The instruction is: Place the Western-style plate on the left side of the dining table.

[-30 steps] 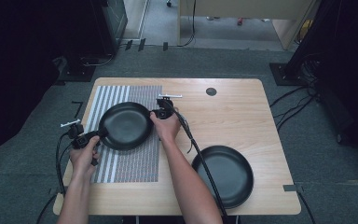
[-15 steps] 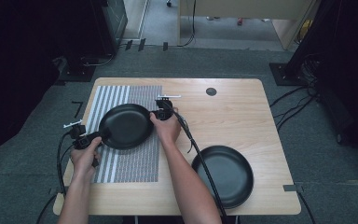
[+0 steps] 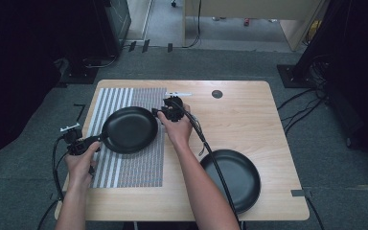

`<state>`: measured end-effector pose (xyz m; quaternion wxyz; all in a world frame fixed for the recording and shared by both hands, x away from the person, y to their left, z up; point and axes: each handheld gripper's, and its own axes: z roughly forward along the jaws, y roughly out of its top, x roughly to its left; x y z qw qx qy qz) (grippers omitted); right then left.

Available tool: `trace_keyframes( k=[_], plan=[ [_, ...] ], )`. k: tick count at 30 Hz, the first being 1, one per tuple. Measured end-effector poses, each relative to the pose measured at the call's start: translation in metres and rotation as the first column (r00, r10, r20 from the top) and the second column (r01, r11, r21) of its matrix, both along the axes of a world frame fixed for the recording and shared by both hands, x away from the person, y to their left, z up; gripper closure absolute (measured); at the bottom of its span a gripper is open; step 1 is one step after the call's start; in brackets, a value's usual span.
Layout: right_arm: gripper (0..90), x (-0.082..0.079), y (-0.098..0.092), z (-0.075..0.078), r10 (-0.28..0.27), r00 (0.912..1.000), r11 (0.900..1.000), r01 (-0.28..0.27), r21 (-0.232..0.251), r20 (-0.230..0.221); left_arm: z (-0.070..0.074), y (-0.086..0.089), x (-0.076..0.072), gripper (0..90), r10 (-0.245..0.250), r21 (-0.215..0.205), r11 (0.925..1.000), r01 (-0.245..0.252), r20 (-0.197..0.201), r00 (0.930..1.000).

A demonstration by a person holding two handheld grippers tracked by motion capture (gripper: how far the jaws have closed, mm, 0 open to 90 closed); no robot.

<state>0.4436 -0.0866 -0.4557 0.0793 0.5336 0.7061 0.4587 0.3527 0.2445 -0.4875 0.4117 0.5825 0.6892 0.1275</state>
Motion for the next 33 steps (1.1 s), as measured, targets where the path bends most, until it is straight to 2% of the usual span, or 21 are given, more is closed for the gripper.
trace_keyframes(
  k=[1, 3, 4, 7, 14, 17, 22, 24, 33],
  plan=[
    [43.9, -0.003, -0.001, 0.003, -0.002, 0.9999, 1.0, 0.002, -0.025, 0.016, 0.002, -0.002, -0.002, 18.5, -0.003, 0.005, 1.0, 0.003, 0.009, 1.0],
    [36.4, -0.009, -0.004, 0.006, 0.034, 0.9992, 0.999, -0.033, -0.031, 0.023, 0.004, -0.003, -0.005, 16.7, -0.009, 0.011, 0.9999, 0.009, 0.015, 0.9998],
    [35.5, -0.011, -0.005, 0.008, 0.041, 0.9987, 0.999, -0.04, -0.032, 0.028, 0.008, -0.007, -0.01, 15.9, -0.018, 0.021, 0.9996, 0.018, 0.024, 0.9996],
    [34.1, -0.017, -0.007, 0.012, 0.036, 0.999, 0.996, -0.034, -0.08, 0.025, 0.012, -0.01, -0.015, 14.7, -0.031, 0.025, 0.9992, 0.03, 0.033, 0.999],
    [30.5, -0.031, -0.022, 0.013, 0.021, 0.9991, 0.998, -0.019, -0.059, 0.037, 0.027, -0.02, -0.034, 14.6, -0.062, 0.053, 0.9969, 0.058, 0.07, 0.9957],
    [25.7, -0.04, -0.034, 0.014, 0.008, 0.9978, 0.998, -0.003, -0.066, 0.065, 0.03, -0.025, -0.043, 14.3, -0.075, 0.078, 0.9946, 0.069, 0.075, 0.9944],
    [24.1, -0.049, -0.047, 0.017, -0.007, 0.9971, 0.997, 0.013, -0.076, 0.076, 0.027, -0.03, -0.051, 13.8, -0.097, 0.103, 0.9906, 0.091, 0.063, 0.9932],
    [24.4, -0.057, -0.057, 0.018, -0.02, 0.9964, 0.997, 0.027, -0.077, 0.082, 0.023, -0.033, -0.056, 13.7, -0.115, 0.124, 0.9865, 0.108, 0.051, 0.9921],
    [22.9, -0.076, -0.084, 0.016, -0.029, 0.9953, 0.996, 0.036, -0.079, 0.093, 0.012, -0.035, -0.072, 12.2, -0.129, 0.143, 0.9821, 0.123, 0.031, 0.9911]
  ],
)
